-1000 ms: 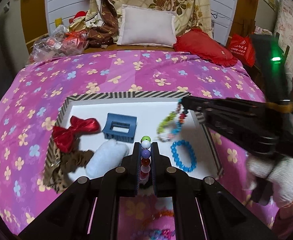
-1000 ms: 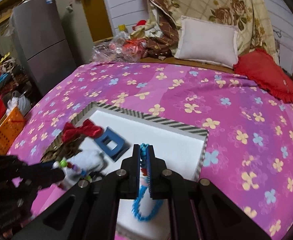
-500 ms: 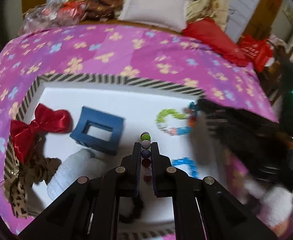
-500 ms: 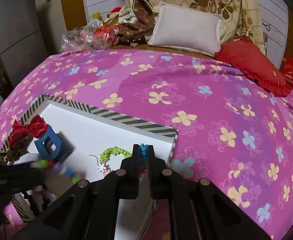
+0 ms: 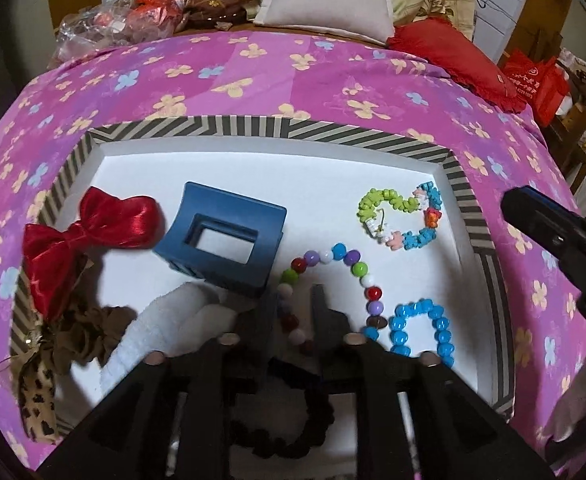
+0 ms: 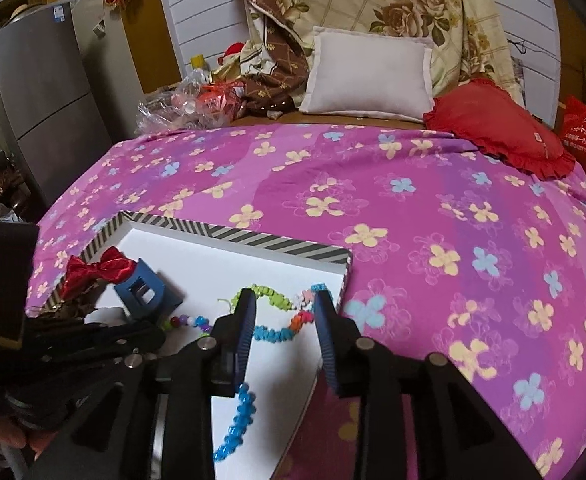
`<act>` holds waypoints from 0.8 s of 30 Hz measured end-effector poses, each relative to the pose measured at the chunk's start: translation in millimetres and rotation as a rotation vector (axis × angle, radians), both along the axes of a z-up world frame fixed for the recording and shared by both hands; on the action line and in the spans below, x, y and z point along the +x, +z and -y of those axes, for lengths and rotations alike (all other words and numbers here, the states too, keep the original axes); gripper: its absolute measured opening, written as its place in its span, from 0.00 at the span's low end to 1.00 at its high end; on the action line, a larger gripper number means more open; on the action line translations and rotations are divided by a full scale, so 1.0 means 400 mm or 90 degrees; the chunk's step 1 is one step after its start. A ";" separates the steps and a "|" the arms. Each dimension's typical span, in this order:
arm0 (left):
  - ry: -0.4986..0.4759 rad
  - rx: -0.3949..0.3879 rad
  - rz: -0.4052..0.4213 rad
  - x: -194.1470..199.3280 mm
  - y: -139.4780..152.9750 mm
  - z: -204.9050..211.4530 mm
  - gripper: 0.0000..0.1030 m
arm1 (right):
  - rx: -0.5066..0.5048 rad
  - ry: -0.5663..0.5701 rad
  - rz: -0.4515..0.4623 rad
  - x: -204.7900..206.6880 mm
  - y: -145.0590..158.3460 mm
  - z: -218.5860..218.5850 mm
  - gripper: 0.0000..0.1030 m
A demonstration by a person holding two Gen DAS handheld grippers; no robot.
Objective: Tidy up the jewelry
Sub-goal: 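Withdraw both tools to the purple and orange bead bracelets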
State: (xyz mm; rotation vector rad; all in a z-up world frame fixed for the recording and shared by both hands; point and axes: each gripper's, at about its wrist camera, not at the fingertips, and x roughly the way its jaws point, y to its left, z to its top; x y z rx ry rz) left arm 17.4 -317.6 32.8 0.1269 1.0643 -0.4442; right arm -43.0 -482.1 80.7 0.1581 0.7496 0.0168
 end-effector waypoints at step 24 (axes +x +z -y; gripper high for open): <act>0.064 0.019 0.122 -0.262 0.093 -0.242 0.32 | 0.019 0.001 0.004 -0.298 0.008 -0.191 0.57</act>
